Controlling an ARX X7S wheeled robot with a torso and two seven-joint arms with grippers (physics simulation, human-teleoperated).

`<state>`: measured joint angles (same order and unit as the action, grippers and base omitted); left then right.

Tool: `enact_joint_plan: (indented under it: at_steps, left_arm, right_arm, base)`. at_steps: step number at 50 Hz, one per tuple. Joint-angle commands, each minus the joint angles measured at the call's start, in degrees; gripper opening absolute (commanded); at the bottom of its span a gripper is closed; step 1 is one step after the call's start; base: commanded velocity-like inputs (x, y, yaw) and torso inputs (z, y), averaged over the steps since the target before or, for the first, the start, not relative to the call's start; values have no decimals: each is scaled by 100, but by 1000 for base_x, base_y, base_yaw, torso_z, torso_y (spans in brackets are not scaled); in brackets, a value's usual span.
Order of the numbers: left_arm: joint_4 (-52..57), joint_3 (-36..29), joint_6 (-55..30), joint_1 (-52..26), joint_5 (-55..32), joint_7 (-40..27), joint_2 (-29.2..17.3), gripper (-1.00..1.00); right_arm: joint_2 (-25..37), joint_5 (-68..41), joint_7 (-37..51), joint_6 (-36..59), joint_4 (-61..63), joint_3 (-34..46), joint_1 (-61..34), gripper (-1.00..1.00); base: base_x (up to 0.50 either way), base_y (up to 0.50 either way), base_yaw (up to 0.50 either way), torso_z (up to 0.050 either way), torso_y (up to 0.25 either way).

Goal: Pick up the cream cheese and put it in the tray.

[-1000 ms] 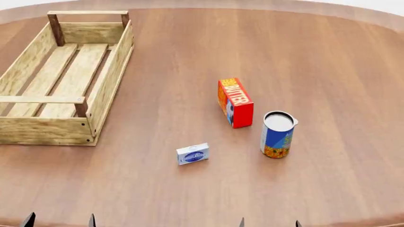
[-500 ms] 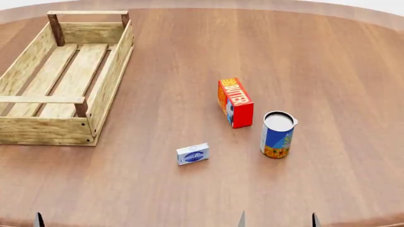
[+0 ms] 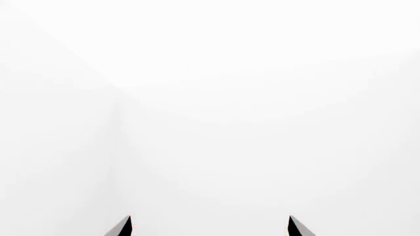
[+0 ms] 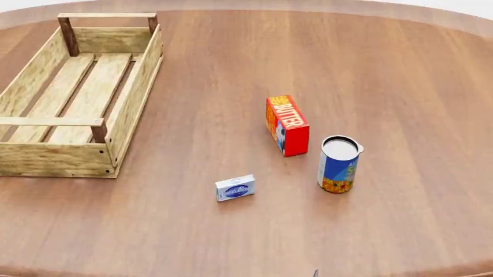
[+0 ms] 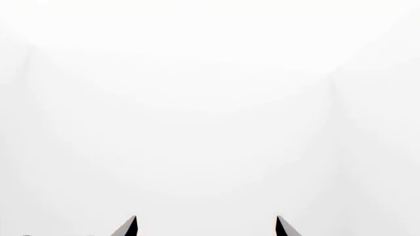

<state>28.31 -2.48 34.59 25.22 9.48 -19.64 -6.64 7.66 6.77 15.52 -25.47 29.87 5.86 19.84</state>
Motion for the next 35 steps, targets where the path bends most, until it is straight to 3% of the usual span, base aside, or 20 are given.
enact_joint_plan:
  at_steps: [1,35]
  left_arm:
    - [68,37,108,54,59,-182,-60,100]
    - [61,20,55,-10,24,-460,-246,100]
  right_arm:
    - [54,153,177,-266,106,-1,114,100]
    - [97,434,469,112,196,93,65,100]
  base:
    - [0,0,0,0,0]
    - [0,107,0,0,0]
